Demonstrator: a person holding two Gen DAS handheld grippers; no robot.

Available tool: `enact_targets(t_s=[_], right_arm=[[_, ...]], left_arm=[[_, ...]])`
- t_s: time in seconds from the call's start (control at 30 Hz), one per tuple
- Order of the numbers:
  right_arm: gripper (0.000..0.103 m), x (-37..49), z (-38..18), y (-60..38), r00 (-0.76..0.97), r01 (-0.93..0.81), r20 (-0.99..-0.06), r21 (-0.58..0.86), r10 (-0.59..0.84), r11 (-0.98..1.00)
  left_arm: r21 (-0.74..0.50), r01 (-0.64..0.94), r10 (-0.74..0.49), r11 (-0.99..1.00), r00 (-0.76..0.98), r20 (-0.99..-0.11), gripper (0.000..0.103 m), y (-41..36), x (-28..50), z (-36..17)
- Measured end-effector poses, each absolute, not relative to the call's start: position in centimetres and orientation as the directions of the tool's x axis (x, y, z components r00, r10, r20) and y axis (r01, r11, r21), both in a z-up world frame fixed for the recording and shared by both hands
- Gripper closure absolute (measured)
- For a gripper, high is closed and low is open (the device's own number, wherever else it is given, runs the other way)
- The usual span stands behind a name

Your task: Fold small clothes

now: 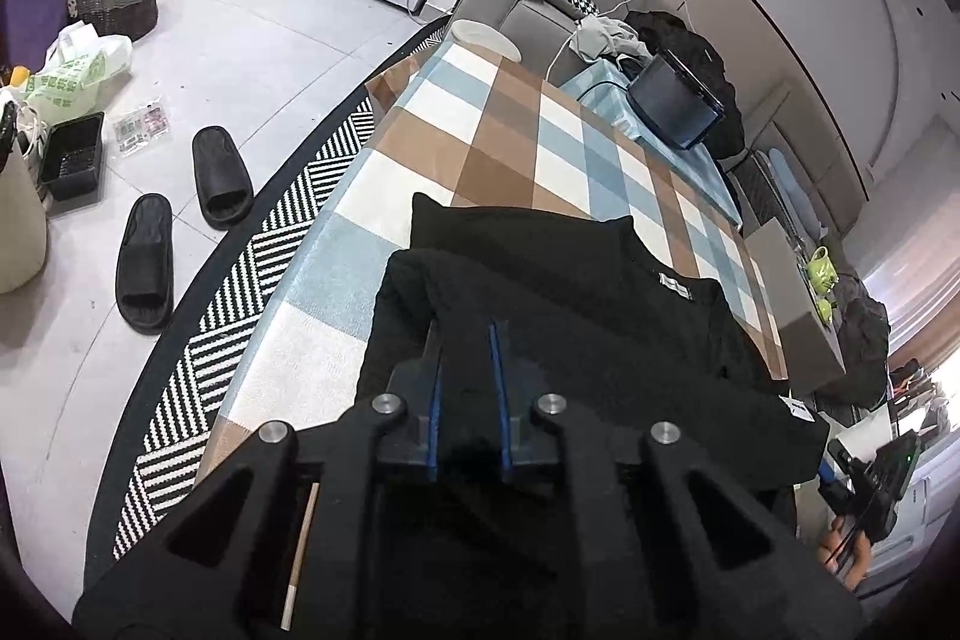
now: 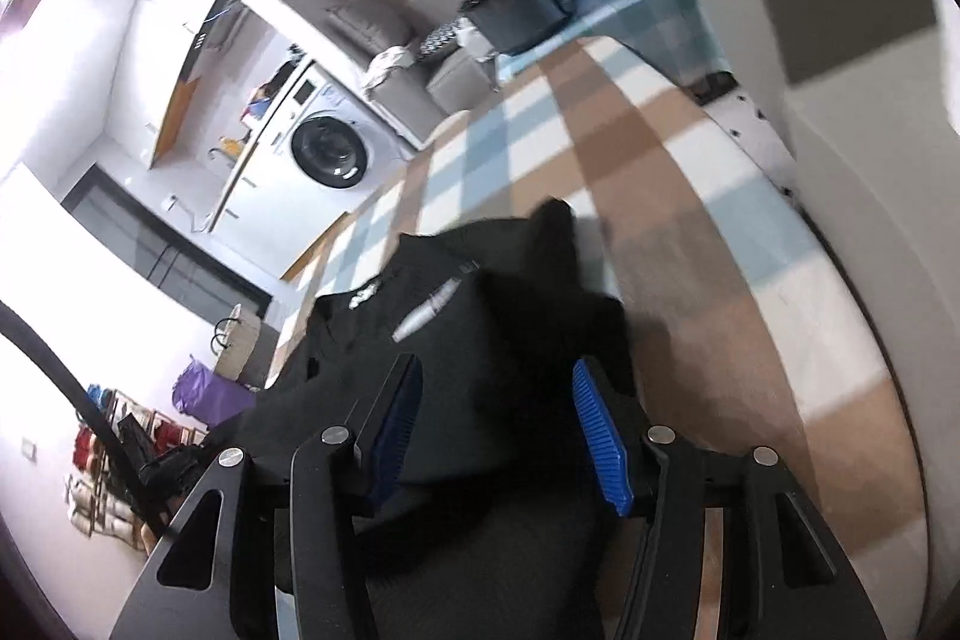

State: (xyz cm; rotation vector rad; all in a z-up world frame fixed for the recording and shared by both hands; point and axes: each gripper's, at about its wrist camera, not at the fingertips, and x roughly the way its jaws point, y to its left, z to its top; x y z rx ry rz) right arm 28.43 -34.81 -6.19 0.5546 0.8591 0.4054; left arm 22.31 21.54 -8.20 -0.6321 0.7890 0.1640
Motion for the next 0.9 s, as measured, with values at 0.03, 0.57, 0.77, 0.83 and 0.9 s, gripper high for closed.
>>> enact_targets(t_s=[0.03,0.57,0.77,0.83,0.9], right_arm=[[0.049,28.9,-6.2,-34.5,0.58,-0.132,-0.593,0.608,0.559,0.783],[0.098,31.7,-4.7,-32.9,0.536,-0.2,-0.538,0.668,0.651,0.717],[0.098,36.0,-3.3,-33.8,0.622,-0.114,-0.481,0.724,0.617,0.68],[0.098,38.5,-4.1,-33.8,0.629,-0.053,-0.489,0.748,0.604,0.661],[0.094,41.3,-5.3,-33.8,0.639,0.032,-0.546,0.723,0.542,0.69]], left_arm=[[-0.466,-0.366,-0.089,0.806,0.703,-0.705,0.093,21.5,22.2,-8.1],[-0.539,-0.337,-0.1,0.772,0.773,-0.627,0.095,23.6,24.9,-5.9],[-0.595,-0.346,-0.118,0.726,0.789,-0.603,0.095,26.2,30.2,-5.5],[-0.613,-0.36,-0.14,0.703,0.775,-0.616,0.095,27.1,32.7,-6.4],[-0.602,-0.389,-0.162,0.697,0.733,-0.66,0.093,27.7,35.2,-7.9]])
